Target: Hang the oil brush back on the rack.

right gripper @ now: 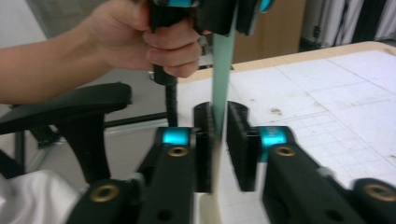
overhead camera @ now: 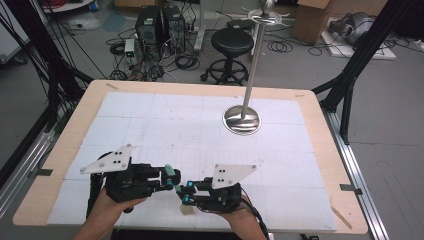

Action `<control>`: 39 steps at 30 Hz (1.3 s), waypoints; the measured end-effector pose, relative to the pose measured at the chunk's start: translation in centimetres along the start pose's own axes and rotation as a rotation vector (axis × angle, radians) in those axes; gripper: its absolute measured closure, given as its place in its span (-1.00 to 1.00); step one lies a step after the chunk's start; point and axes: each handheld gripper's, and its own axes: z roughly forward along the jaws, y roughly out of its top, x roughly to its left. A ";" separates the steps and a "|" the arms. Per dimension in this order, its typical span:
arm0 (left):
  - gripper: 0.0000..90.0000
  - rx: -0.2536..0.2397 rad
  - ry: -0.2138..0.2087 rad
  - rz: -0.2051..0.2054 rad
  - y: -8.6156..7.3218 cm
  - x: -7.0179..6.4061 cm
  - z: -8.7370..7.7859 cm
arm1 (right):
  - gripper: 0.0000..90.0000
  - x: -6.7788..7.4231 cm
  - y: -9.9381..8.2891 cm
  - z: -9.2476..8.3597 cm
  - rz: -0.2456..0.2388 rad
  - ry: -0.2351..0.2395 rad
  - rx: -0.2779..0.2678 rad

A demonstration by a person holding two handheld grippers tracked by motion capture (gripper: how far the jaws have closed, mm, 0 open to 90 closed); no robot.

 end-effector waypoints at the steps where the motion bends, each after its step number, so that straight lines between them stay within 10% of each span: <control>1: 0.83 -0.002 -0.003 0.002 0.0 0.0 0.0 | 0.85 -0.1 0.0 0.0 0.011 0.009 -0.001; 14: -0.35 -0.134 0.107 0.016 -0.8 0.8 -3.0 | 0.88 -1.6 -0.1 -2.0 0.079 -0.082 -0.052; 25: -0.49 -0.111 0.271 -0.003 -5.0 2.8 -6.4 | 0.88 -4.2 1.3 -4.7 0.117 -0.232 -0.112; 39: -0.49 -0.089 0.367 0.034 -7.1 3.1 -7.4 | 0.88 -8.2 4.1 -6.3 0.121 -0.277 -0.138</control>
